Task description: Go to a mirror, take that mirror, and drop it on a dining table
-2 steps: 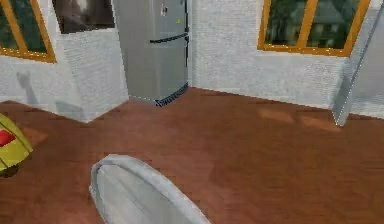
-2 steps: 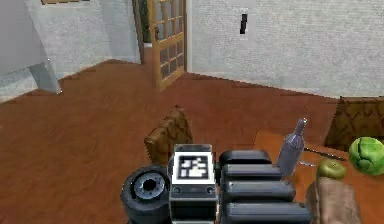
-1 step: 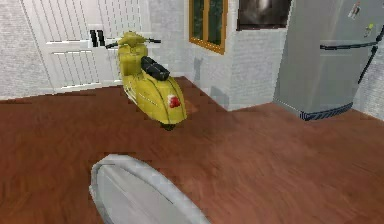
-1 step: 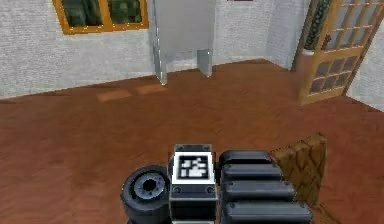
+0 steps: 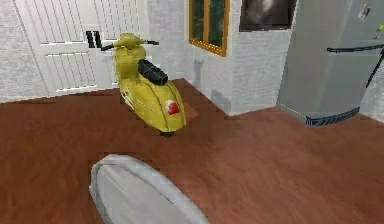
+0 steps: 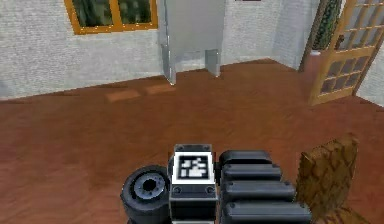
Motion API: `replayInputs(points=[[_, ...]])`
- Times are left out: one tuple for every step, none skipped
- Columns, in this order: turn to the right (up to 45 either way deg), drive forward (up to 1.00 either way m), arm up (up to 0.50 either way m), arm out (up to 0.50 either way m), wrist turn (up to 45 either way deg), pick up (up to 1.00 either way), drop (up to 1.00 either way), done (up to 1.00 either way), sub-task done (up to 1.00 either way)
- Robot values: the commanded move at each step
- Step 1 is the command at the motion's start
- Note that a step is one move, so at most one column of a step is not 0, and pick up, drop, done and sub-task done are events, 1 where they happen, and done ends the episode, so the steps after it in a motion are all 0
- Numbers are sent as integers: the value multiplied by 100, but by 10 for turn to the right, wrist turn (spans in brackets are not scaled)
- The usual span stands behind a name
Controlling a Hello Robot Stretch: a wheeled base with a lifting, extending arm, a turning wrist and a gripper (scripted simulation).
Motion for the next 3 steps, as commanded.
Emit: replayInputs(points=[[-450, 0, 0, 0, 0, 0, 0, 0, 0], [-360, 0, 0, 0, 0, 0, 0, 0, 0], [-30, 0, 0, 0, 0, 0, 0, 0, 0]])
